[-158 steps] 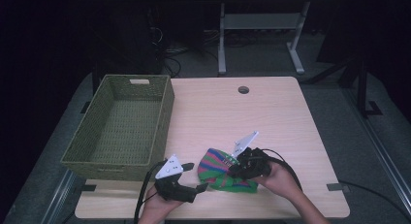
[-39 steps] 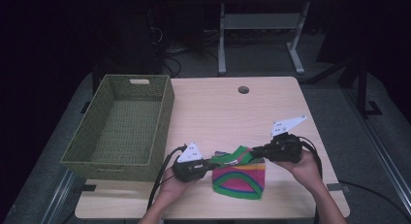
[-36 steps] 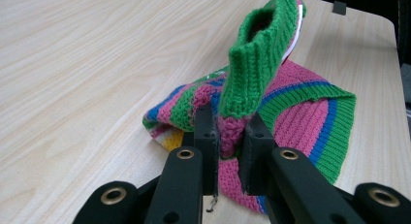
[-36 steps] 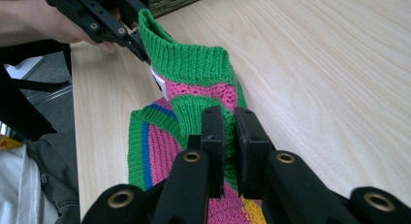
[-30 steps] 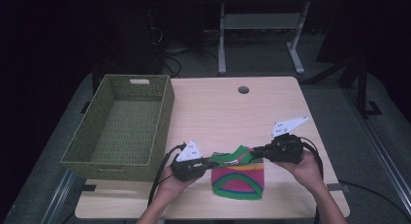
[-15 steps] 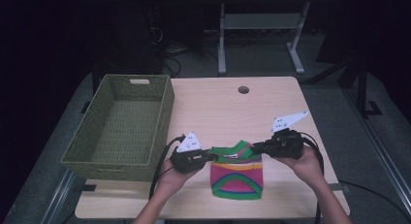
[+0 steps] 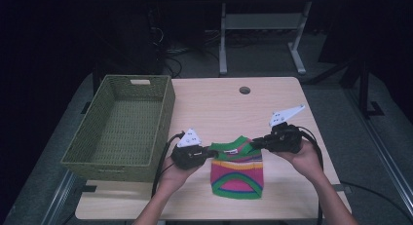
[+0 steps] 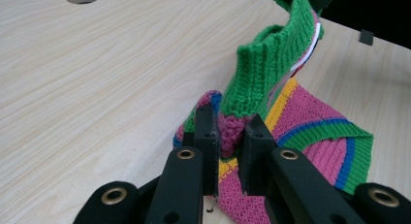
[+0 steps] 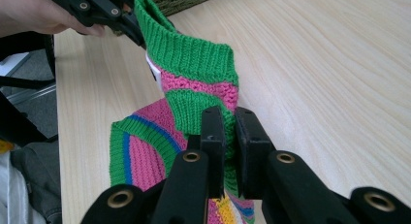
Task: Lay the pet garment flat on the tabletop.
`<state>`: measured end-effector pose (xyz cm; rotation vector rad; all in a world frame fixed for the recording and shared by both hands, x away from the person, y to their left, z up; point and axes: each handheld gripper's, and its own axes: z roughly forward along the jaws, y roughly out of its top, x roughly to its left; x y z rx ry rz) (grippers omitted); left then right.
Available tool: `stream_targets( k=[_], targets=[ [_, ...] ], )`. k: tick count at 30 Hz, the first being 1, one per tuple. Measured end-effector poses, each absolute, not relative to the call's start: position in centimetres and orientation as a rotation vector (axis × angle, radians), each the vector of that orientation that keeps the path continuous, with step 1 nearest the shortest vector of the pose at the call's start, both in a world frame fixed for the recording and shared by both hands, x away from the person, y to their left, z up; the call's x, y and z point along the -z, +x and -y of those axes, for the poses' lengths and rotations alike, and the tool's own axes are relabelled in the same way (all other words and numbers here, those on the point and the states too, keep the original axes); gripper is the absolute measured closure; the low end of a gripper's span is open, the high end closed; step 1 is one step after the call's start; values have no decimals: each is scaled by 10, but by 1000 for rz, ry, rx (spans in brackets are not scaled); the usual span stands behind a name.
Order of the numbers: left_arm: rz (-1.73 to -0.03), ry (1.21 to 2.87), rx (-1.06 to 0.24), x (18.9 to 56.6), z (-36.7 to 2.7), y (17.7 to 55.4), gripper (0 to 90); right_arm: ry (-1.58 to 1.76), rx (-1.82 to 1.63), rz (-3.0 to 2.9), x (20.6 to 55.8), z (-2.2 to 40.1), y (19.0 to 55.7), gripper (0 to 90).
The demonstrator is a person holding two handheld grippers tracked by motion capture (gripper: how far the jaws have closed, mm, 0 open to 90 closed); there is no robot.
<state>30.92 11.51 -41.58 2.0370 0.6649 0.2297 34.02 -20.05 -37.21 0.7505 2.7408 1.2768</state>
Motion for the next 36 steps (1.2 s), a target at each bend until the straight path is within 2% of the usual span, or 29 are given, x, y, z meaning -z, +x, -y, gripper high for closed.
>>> stream_targets(
  k=[10,36],
  targets=[
    [-703,2008,-221,414,-113,321,803,781,-1261,-2754,374,200,356,830],
    [-862,1962,-191,437,-105,352,795,937,-1220,-2712,392,204,399,821]
  ],
)
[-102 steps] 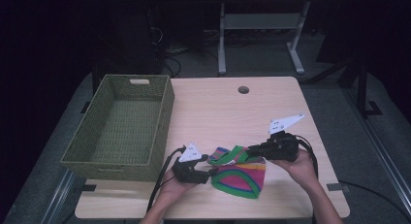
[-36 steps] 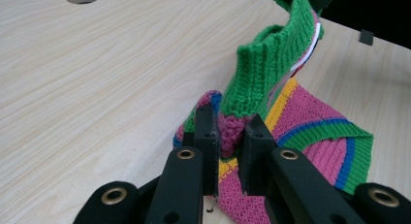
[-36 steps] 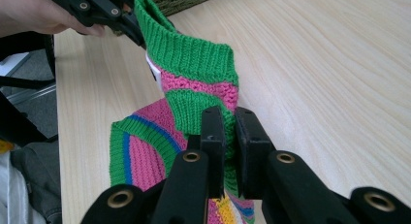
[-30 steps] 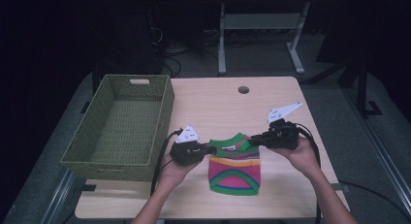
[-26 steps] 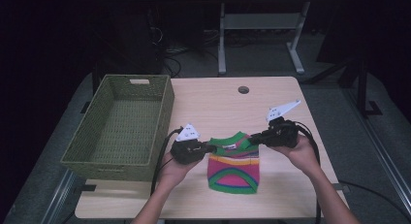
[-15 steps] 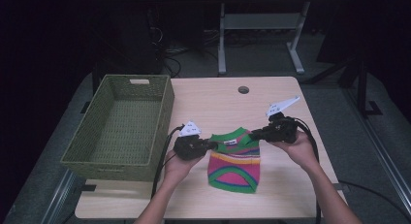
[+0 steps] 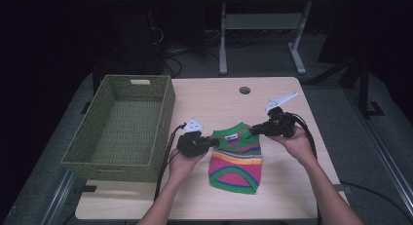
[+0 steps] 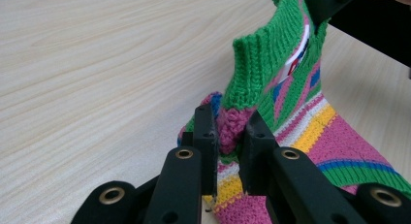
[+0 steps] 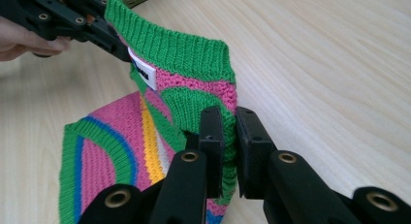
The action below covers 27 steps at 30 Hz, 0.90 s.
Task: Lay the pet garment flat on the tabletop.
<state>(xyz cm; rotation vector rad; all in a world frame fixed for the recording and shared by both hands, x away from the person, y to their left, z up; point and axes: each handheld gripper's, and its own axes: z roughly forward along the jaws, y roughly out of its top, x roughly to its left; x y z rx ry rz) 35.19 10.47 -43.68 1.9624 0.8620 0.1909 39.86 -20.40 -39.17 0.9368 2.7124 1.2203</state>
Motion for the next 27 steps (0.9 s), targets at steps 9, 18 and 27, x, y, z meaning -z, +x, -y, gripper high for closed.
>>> stream_targets(
  k=[9,18,27],
  targets=[
    [-852,1961,-195,435,-105,350,798,972,-1218,-2711,397,202,410,819],
    [-892,1928,-210,435,-104,353,798,1007,-1217,-2693,396,201,418,817],
    [-955,1901,-282,436,-99,354,603,1132,-1228,-2603,405,207,429,604]
  ],
)
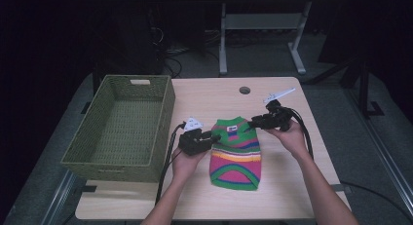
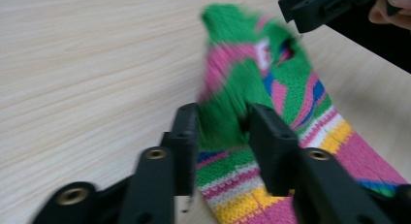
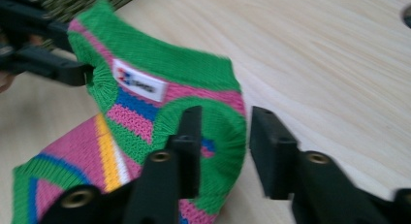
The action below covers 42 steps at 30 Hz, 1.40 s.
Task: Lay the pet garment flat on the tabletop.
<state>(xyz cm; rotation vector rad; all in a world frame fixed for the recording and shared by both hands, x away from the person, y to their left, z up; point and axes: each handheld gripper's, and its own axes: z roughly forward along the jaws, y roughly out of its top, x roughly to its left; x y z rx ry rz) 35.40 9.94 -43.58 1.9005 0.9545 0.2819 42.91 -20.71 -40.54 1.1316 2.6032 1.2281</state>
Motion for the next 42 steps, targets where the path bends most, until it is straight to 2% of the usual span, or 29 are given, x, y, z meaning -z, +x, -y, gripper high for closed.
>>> stream_targets(
  k=[6,33,42],
  targets=[
    [-948,1914,-272,435,-98,351,576,1216,-1239,-2596,413,217,430,540],
    [-903,1953,-231,438,-98,336,522,1232,-1293,-2645,421,247,403,475],
    [-885,1982,-220,440,-94,329,473,1205,-1302,-2662,424,249,393,447]
  ],
)
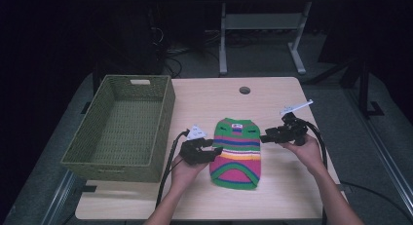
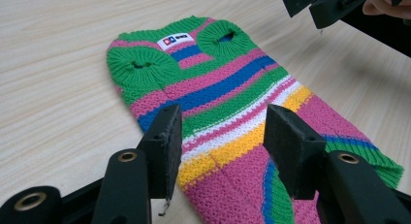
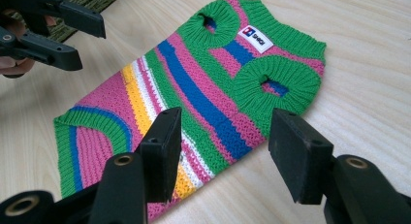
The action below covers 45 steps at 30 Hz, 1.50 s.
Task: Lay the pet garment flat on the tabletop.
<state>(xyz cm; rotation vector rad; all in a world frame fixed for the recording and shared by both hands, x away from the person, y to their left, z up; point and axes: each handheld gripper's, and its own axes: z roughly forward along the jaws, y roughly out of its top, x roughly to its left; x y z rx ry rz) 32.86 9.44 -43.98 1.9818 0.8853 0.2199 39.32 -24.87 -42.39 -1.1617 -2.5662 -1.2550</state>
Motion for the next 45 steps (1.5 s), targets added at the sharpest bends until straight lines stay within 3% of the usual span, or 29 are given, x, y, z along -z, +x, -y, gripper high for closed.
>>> stream_targets(
  k=[10,45],
  targets=[
    [-894,1983,-212,442,-97,320,404,-1153,1252,2574,425,256,377,419],
    [-857,2015,-176,446,-111,286,362,-1119,1334,2527,436,279,330,376]
  ],
)
